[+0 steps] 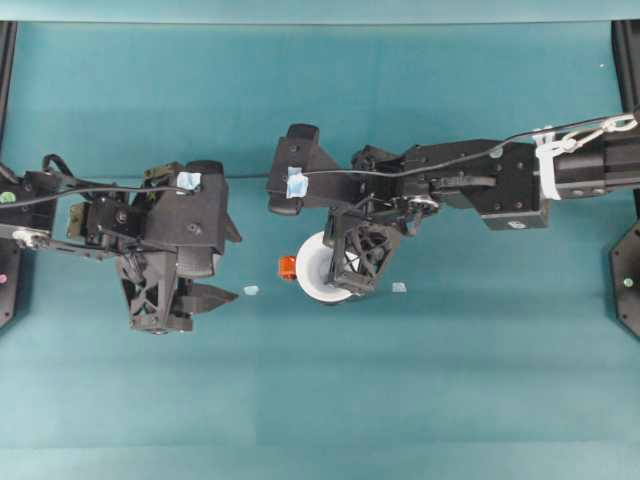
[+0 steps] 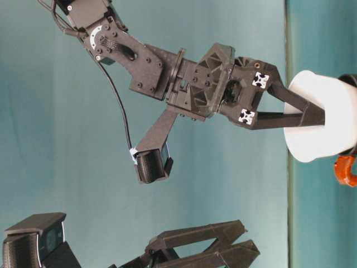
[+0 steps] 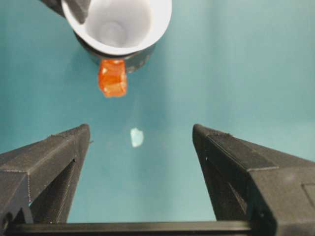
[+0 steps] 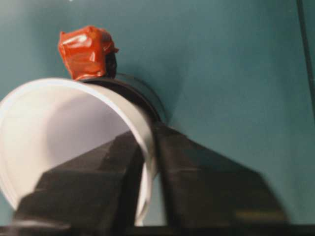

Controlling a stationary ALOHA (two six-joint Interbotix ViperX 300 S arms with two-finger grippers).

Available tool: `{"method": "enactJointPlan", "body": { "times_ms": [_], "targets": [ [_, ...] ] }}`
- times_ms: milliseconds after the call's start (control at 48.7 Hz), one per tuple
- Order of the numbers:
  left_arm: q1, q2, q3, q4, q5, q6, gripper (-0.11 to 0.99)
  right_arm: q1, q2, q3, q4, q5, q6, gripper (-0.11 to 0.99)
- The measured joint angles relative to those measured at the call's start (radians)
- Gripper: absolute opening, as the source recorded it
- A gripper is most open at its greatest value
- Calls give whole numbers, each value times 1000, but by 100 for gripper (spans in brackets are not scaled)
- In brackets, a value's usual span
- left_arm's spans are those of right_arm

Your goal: Put the paper cup into the moved red handle cup holder.

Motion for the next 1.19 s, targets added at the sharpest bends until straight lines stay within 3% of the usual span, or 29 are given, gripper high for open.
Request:
{"method": "enactJointPlan", "body": {
  "times_ms": [103, 308, 349, 739, 1026, 1191],
  "targets": [
    [0, 0, 0, 2, 0, 0, 89, 2, 0, 0, 0, 3, -2, 29],
    [0, 0, 0, 2, 0, 0, 89, 2, 0, -15, 2, 3, -2, 88],
    [0, 0, 0, 2, 0, 0, 89, 3, 0, -20, 2, 3, -2, 93],
    [0, 0, 0, 2, 0, -2, 89, 3, -44, -29, 2, 21, -2, 91],
    [0, 0, 0, 0, 0, -2, 89, 5, -204, -28, 0, 17, 0, 91],
    [0, 0, 2, 2, 2, -2, 89, 5, -295, 8, 0, -29, 0, 91]
  ]
}}
